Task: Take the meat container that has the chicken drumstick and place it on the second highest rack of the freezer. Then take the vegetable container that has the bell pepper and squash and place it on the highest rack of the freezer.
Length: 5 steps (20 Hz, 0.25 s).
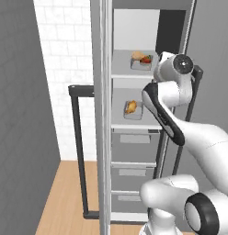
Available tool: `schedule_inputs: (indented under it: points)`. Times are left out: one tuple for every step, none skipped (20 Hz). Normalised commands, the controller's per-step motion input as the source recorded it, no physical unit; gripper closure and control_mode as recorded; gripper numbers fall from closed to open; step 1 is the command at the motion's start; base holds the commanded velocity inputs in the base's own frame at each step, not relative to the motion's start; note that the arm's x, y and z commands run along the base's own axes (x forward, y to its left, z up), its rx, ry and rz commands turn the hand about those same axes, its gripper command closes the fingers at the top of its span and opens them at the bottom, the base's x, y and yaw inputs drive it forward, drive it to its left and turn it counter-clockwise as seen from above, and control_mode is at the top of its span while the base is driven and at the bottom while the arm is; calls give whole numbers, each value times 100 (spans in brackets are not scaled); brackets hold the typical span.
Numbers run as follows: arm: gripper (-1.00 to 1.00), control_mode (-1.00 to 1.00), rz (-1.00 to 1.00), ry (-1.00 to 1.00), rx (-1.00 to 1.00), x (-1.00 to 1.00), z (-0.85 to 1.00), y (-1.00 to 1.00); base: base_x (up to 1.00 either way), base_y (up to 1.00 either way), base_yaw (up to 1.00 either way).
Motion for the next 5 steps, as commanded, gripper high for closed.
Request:
schedule_inputs:
  points:
    - [-100, -100, 0, 5, 5, -100, -72, 0, 0, 0, 0]
    - [-100, -100, 0, 4, 0, -100, -91, 0, 0, 0, 0]
    - [-100, -100, 0, 1, 0, -100, -94, 0, 0, 0, 0]
    - [-100, -100, 0, 0, 0, -100, -97, 0, 0, 0, 0]
    - [-100, -100, 0, 0, 0, -100, -89, 0, 0, 0, 0]
